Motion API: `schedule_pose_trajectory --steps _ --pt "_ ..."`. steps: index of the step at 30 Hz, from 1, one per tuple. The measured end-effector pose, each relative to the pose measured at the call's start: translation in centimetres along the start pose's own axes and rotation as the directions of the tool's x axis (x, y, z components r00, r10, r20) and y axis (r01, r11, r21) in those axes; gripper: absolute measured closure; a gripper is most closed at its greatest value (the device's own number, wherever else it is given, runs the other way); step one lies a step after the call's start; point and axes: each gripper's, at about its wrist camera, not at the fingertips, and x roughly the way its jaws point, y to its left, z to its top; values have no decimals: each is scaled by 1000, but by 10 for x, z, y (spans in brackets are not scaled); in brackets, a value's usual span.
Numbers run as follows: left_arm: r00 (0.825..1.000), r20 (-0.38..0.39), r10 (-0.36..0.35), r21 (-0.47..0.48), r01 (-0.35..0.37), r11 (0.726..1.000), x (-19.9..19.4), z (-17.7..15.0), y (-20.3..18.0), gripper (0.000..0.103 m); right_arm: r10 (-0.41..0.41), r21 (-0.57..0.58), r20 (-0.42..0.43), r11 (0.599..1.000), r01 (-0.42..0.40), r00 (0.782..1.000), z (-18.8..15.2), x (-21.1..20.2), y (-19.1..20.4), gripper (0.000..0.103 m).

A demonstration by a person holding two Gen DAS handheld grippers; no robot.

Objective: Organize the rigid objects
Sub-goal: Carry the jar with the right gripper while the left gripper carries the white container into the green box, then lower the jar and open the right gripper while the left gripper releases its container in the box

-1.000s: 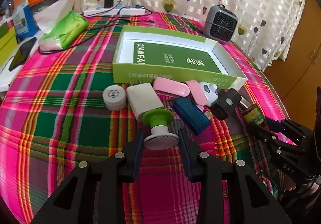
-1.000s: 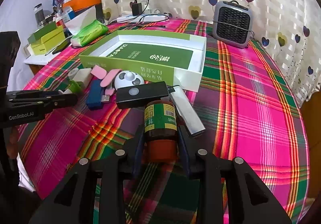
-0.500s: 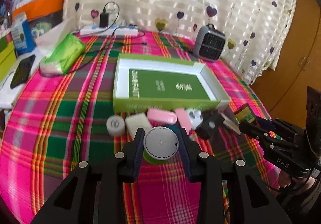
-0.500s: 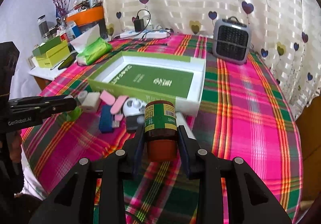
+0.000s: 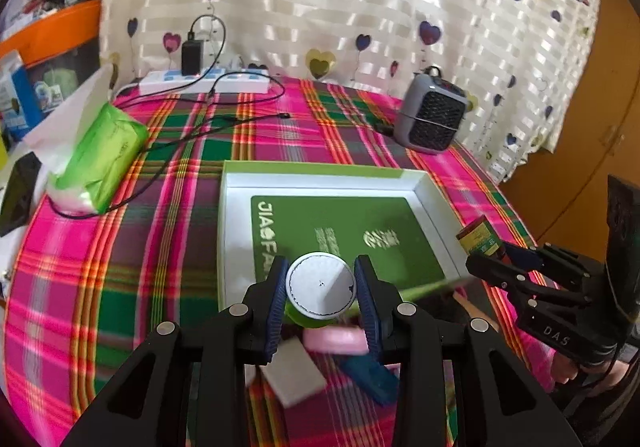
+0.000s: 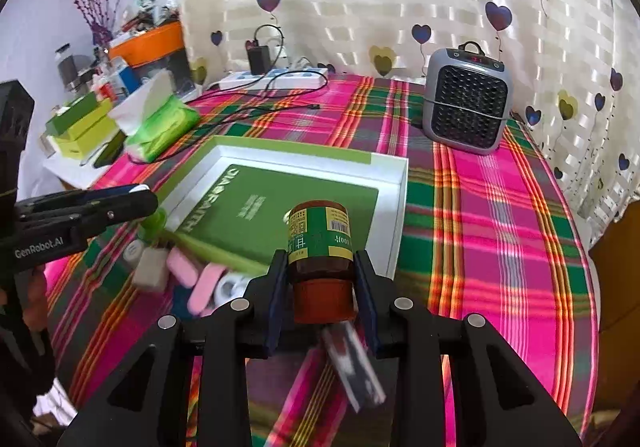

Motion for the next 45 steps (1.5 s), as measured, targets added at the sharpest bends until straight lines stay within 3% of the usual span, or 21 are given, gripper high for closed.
schedule_pose_trajectory --steps 5,16,45 --pt "998 -59 -20 28 22 999 33 17 3 71 -5 22 -32 1000 5 999 17 26 -9 69" --pt "993 -114 44 43 -40 998 90 36 14 71 -42 38 -108 998 46 993 37 78 -23 69" --pt "991 -114 68 35 -64 997 100 38 18 69 -32 55 -129 998 39 991 44 103 -23 68"
